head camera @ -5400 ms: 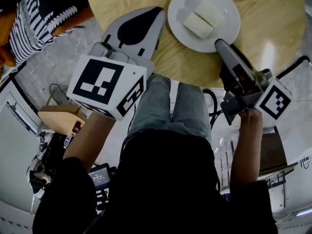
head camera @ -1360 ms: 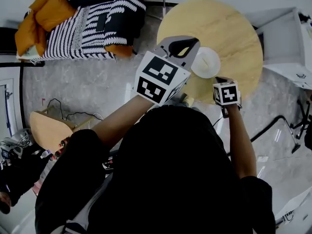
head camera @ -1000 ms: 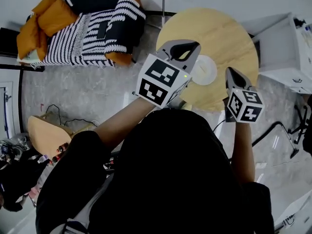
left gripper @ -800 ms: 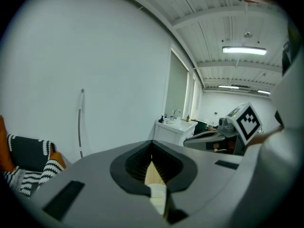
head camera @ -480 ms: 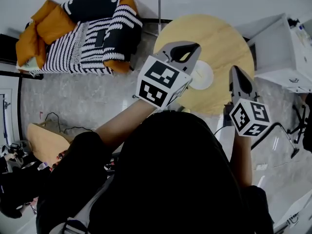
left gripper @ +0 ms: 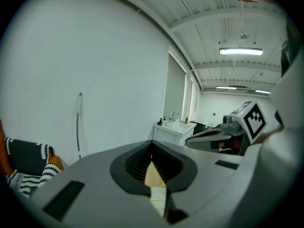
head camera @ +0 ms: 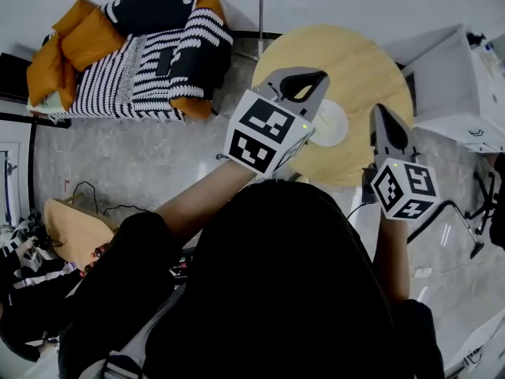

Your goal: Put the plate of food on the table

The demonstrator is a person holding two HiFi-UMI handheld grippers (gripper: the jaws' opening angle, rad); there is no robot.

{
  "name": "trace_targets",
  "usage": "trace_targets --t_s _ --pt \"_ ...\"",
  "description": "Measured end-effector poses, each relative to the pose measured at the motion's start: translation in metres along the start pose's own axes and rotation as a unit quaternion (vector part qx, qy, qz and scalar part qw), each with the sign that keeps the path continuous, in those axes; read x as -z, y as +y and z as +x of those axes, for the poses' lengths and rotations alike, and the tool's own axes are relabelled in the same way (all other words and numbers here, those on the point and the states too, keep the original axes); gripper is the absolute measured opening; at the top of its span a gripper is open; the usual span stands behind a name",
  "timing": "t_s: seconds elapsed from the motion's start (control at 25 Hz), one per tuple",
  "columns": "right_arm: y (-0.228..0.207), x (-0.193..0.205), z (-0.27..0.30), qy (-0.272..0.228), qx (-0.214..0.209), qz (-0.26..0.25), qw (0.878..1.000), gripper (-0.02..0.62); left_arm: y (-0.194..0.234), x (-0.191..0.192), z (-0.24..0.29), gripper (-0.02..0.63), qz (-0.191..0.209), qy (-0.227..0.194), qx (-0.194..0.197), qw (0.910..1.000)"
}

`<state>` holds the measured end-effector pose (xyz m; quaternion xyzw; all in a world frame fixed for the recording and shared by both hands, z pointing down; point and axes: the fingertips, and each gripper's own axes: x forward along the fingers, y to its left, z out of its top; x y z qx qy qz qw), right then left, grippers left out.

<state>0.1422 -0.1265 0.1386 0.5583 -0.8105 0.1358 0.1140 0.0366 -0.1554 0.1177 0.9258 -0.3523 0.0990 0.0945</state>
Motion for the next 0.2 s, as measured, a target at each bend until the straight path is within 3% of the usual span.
trace_targets --t_s 0.2 --pt "0.0035 0.0021 0.0014 0.004 0.002 -0.004 1.0 0.009 0.003 -0.0003 -0.0043 0.008 0.0 -0.003 -0.001 1.0"
